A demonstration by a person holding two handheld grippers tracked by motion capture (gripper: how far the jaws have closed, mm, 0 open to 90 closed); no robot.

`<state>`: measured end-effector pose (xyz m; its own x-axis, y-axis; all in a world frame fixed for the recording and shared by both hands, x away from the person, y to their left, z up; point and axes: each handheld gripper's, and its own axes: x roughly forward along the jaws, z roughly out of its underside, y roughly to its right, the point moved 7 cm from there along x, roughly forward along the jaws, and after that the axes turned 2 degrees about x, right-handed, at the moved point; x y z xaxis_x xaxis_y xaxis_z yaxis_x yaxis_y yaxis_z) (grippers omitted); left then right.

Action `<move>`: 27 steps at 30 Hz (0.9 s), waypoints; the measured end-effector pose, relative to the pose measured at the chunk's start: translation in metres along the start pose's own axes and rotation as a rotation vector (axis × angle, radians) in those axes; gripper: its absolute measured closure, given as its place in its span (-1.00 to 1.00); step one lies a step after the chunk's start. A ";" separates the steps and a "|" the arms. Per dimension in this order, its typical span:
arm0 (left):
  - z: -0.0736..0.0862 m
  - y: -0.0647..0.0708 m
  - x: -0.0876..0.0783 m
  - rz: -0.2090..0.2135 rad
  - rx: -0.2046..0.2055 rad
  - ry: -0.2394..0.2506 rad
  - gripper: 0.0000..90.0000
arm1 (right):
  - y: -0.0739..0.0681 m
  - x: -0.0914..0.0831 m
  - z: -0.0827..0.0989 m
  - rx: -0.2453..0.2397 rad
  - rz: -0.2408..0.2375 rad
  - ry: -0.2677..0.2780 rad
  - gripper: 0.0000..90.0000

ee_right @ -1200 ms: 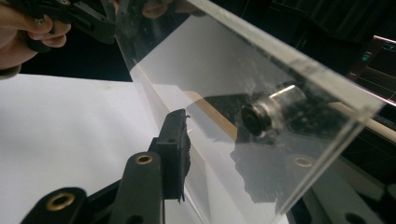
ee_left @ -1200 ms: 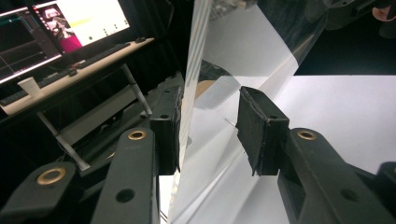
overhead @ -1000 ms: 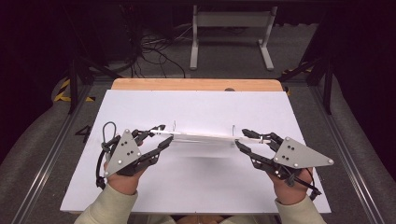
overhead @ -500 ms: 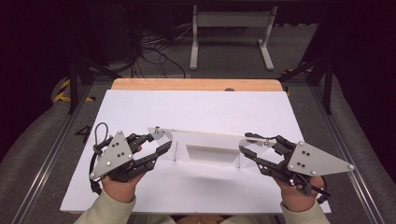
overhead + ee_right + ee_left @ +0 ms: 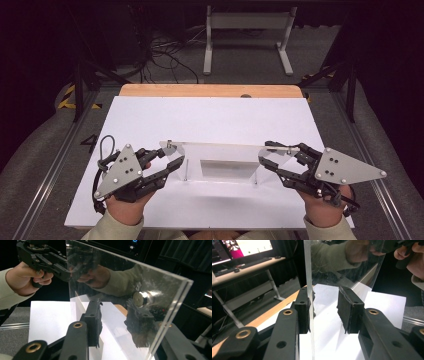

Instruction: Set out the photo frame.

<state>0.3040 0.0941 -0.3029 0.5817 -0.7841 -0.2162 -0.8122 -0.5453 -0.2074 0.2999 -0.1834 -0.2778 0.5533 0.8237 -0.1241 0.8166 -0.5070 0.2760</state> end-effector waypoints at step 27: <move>0.014 -0.020 0.022 -0.042 -0.035 0.050 -0.03 | 0.019 0.022 0.014 0.056 0.075 0.035 -0.06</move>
<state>0.3338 0.0924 -0.3165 0.6128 -0.7740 -0.1595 -0.7888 -0.5871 -0.1818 0.3298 -0.1780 -0.2887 0.6076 0.7910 -0.0711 0.7817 -0.5798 0.2297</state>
